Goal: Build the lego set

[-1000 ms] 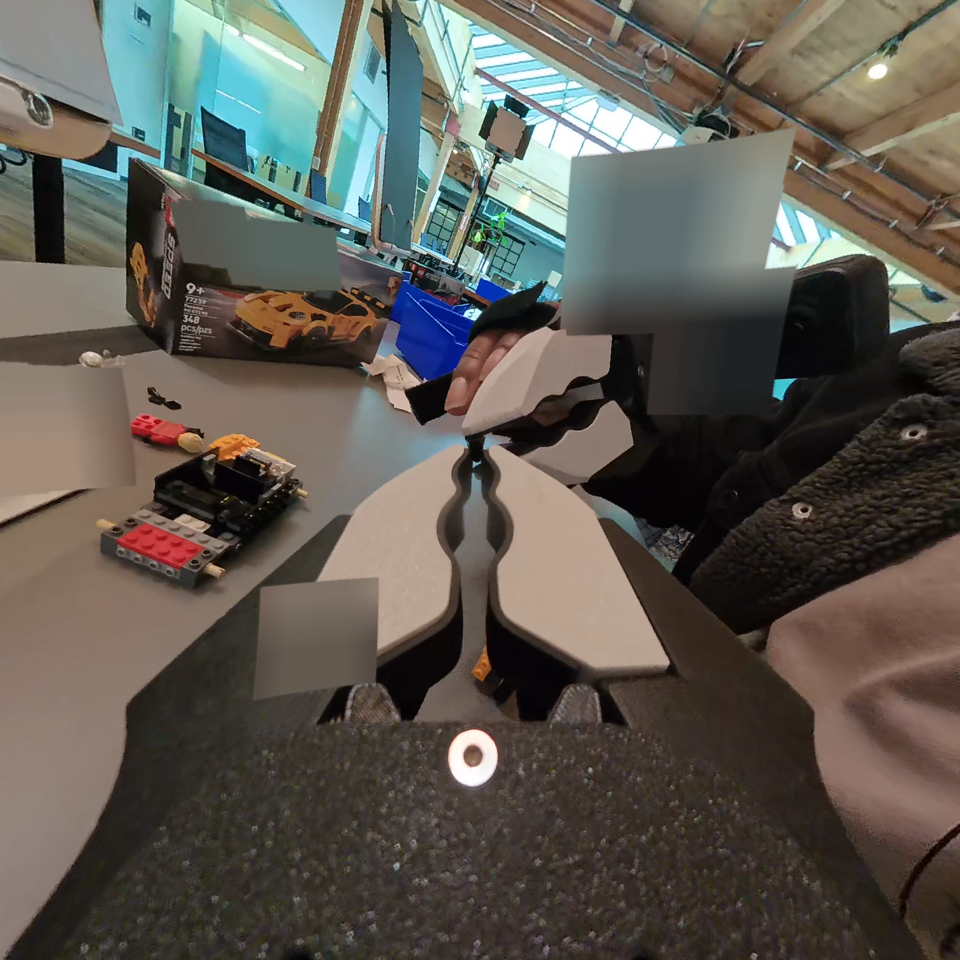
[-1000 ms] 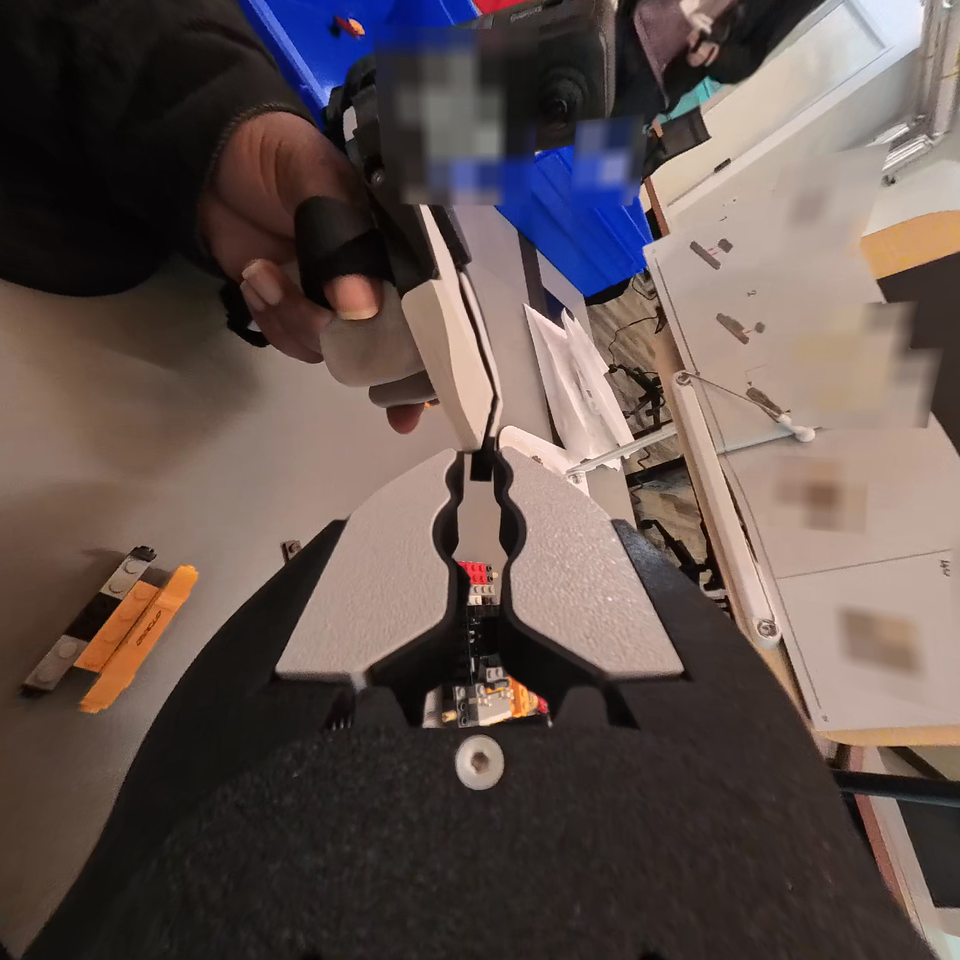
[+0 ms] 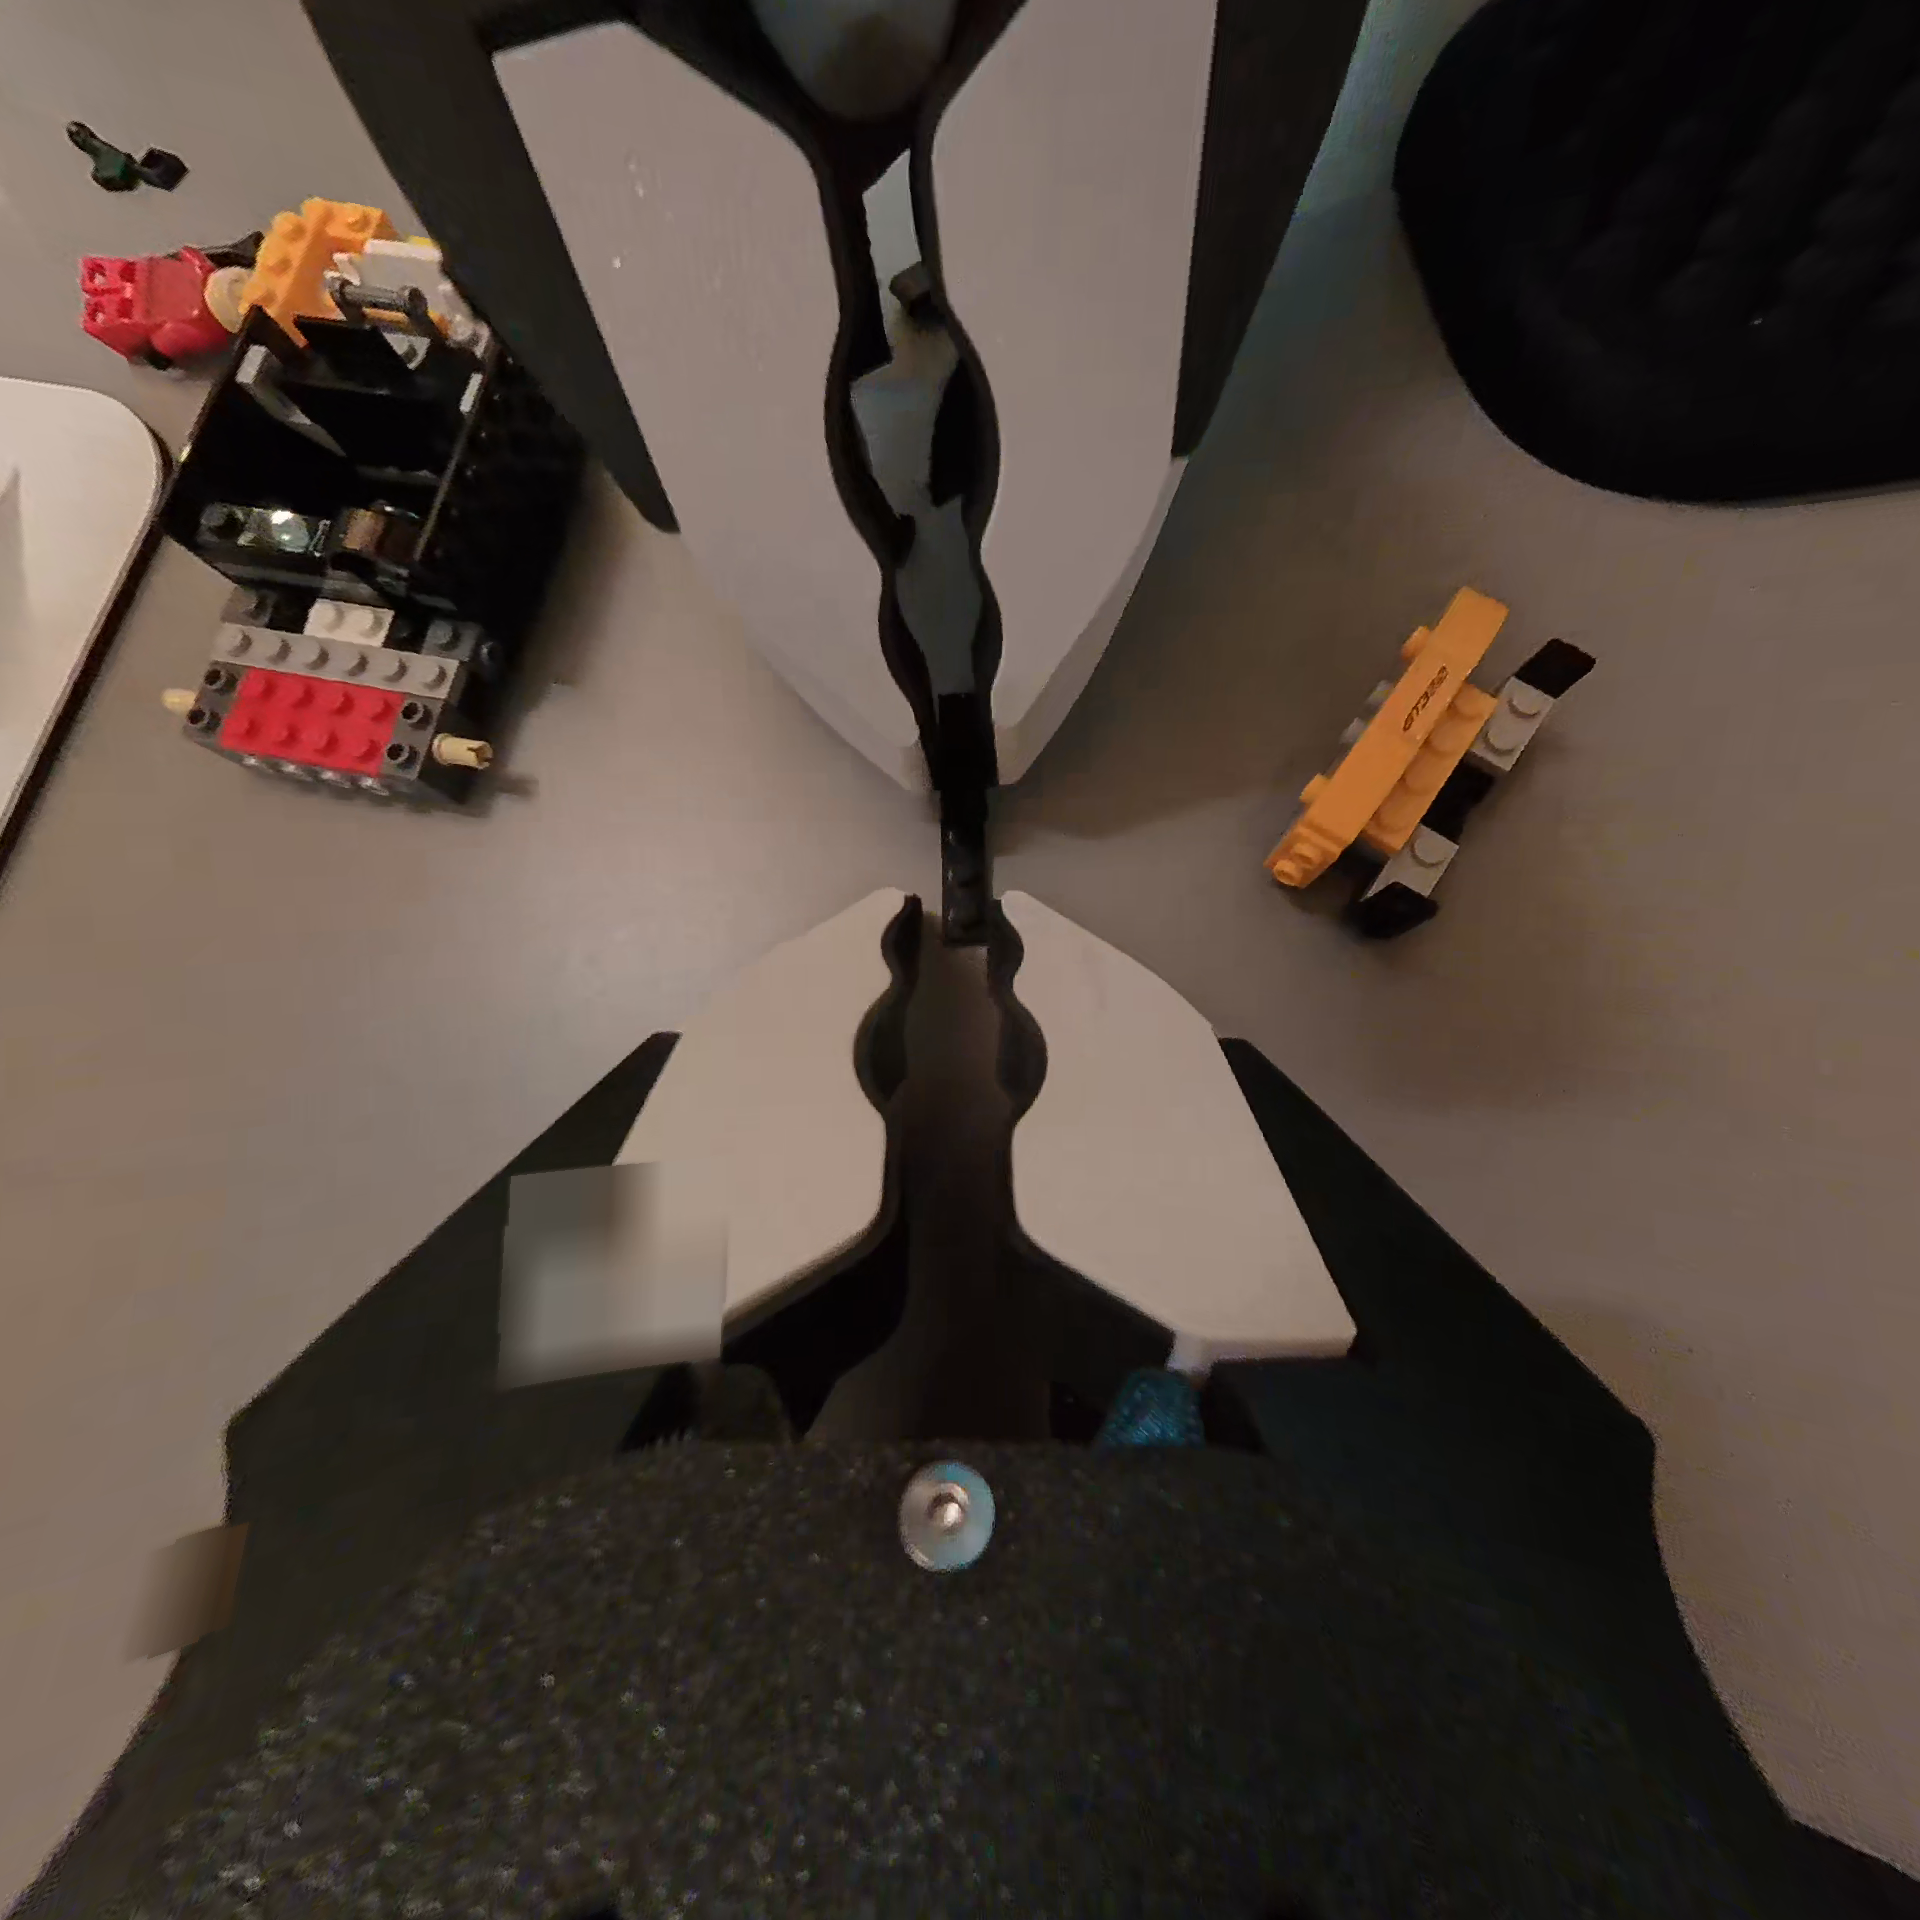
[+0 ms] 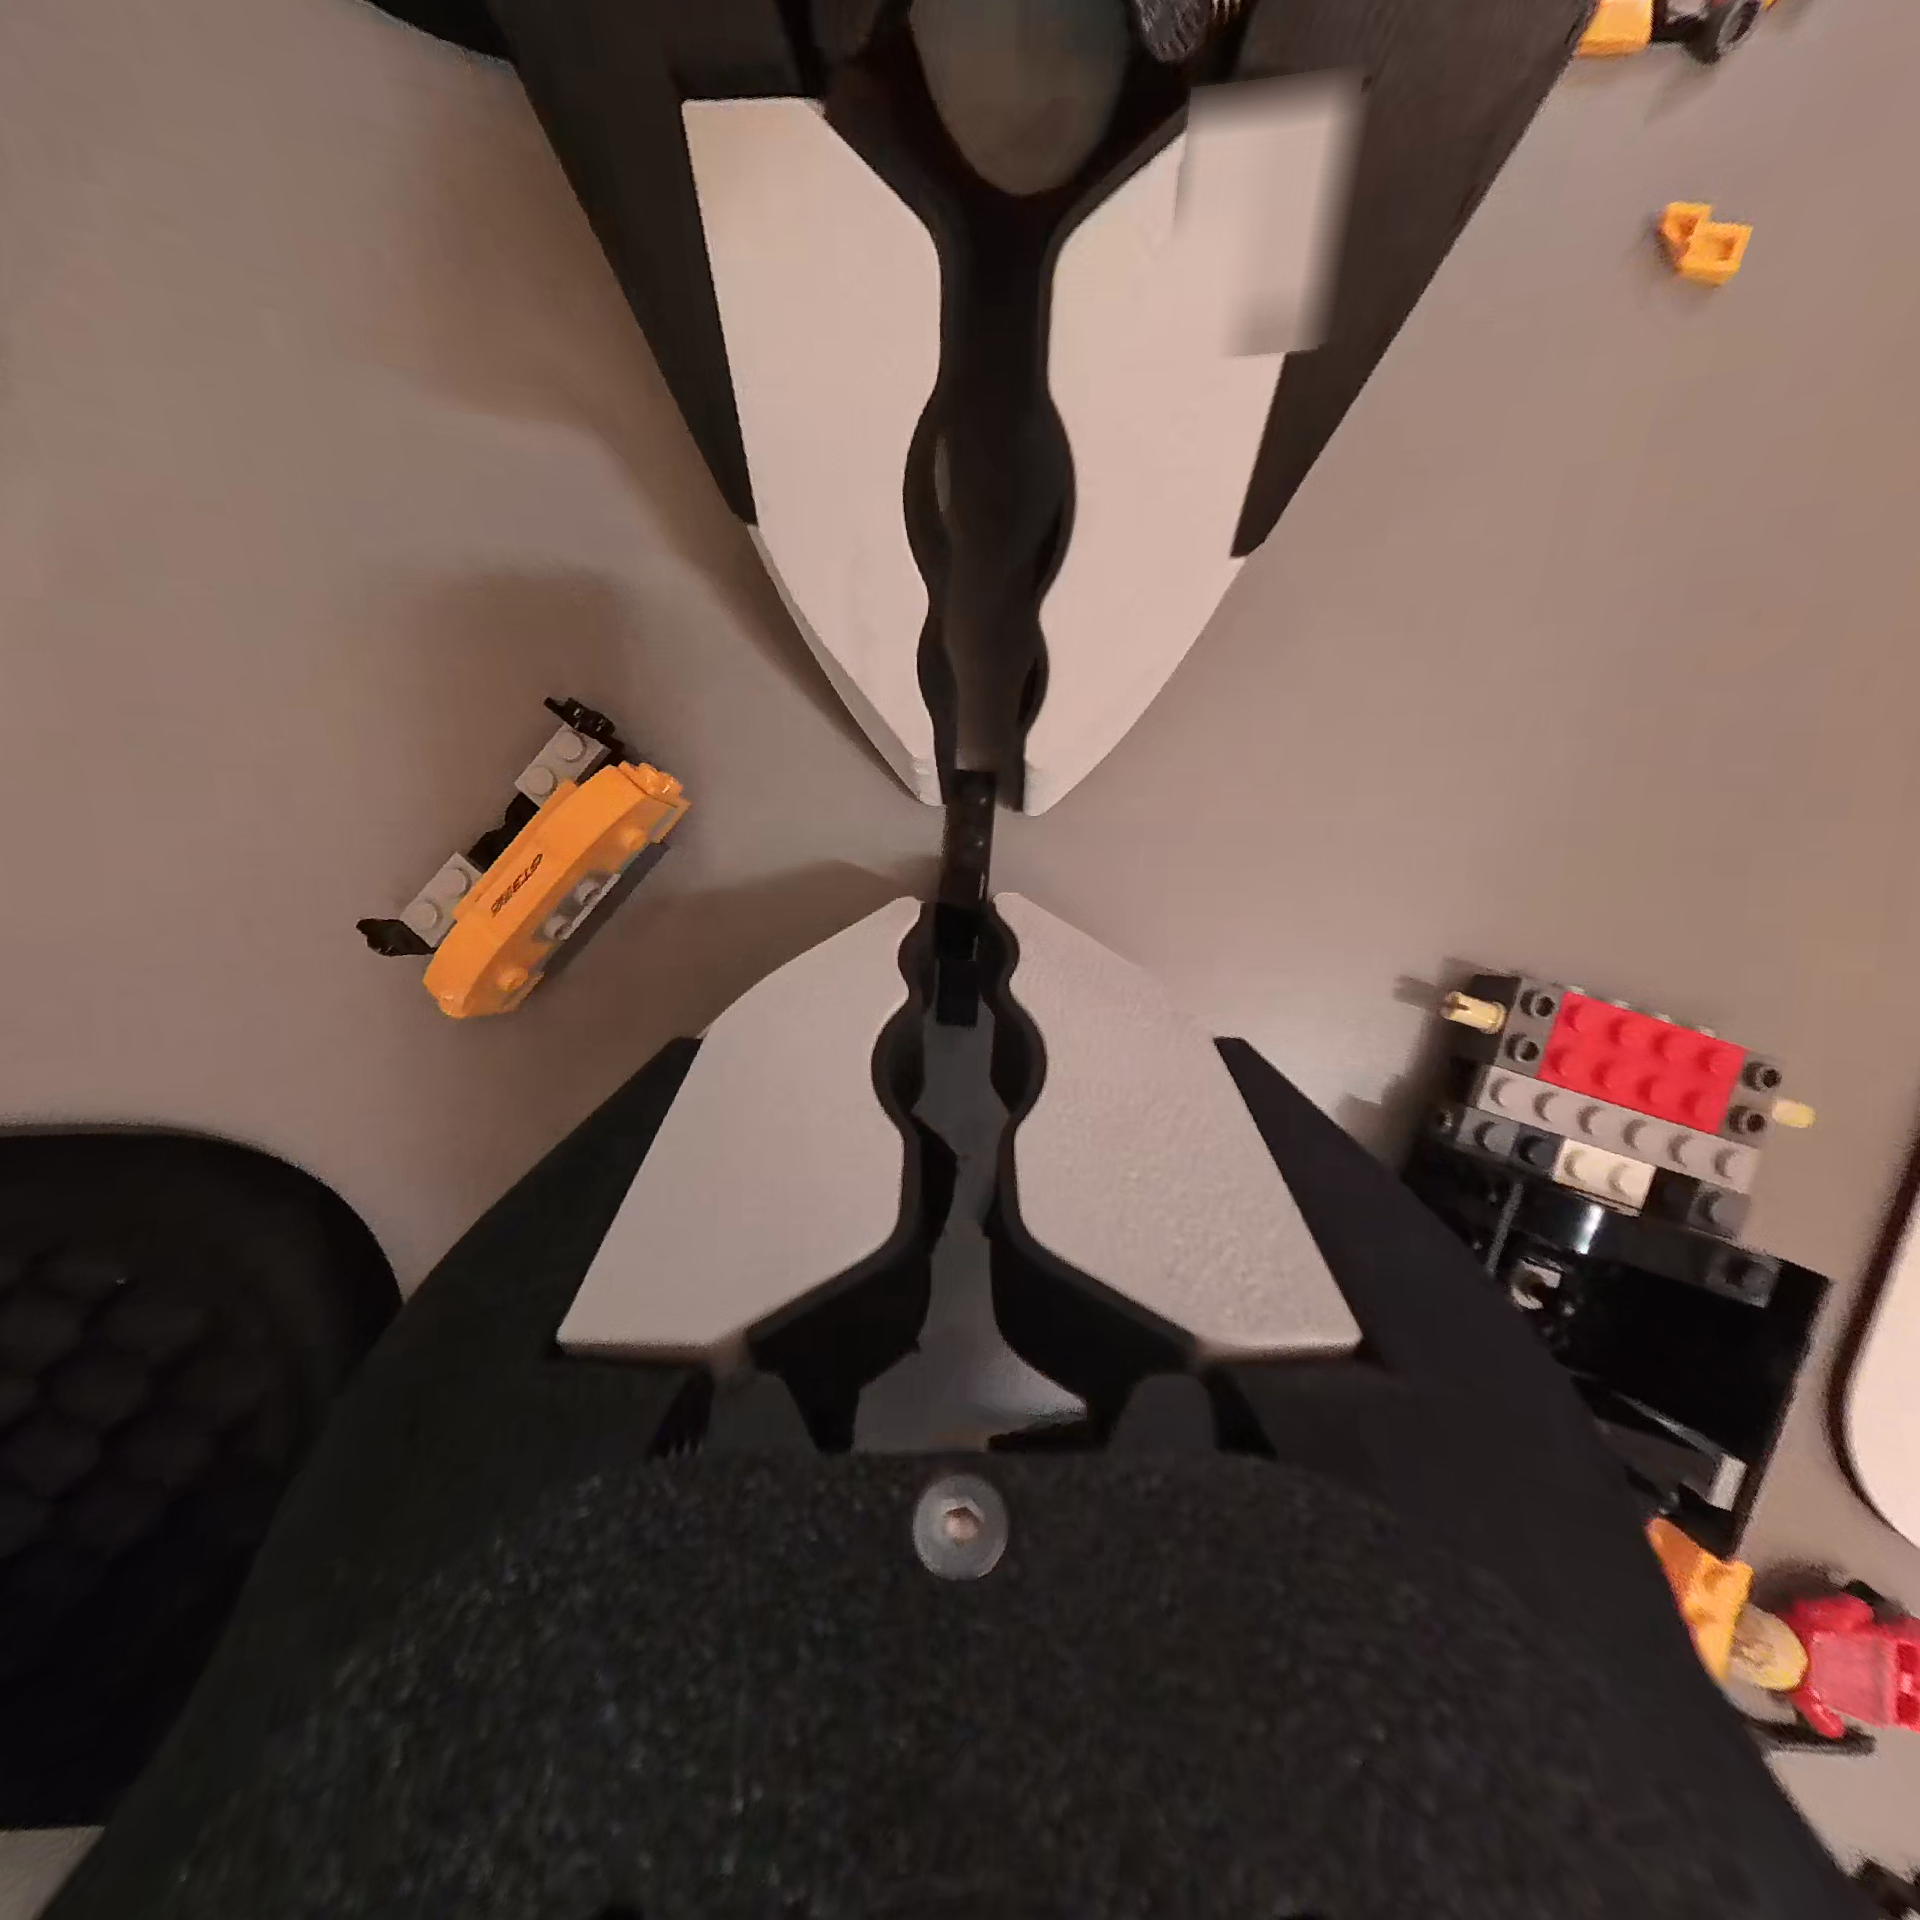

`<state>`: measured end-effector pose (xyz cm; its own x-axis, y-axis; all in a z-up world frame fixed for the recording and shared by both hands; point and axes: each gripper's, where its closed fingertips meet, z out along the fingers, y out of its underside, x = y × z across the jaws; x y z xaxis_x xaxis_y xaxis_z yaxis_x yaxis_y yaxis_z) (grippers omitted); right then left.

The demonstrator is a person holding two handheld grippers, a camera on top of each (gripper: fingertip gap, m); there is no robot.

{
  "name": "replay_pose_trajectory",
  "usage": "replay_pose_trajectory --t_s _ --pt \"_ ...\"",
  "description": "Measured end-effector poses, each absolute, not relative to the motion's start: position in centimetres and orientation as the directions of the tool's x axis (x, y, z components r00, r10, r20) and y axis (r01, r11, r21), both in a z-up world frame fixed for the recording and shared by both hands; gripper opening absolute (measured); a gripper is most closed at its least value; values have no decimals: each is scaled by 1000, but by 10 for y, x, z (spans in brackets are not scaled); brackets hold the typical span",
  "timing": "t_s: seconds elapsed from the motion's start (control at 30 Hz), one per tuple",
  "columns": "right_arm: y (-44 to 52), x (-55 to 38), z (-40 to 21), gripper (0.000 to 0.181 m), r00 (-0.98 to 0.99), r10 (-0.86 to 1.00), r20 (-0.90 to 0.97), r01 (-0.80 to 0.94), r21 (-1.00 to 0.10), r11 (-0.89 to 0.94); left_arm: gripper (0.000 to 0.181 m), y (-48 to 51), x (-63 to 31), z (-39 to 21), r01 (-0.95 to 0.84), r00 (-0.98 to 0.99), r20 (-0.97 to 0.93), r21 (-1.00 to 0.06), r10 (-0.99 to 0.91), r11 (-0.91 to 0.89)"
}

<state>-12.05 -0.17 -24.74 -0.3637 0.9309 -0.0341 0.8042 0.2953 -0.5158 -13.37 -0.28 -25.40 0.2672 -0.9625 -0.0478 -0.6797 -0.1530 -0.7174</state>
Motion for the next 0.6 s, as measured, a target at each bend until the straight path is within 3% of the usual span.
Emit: replay_pose_trajectory --t_s 0.6 --pt "0 -123 -253 7 -337 936 -106 851 -461 254 9 -5 -132 -254 -679 250 -61 -722 -966 -130"
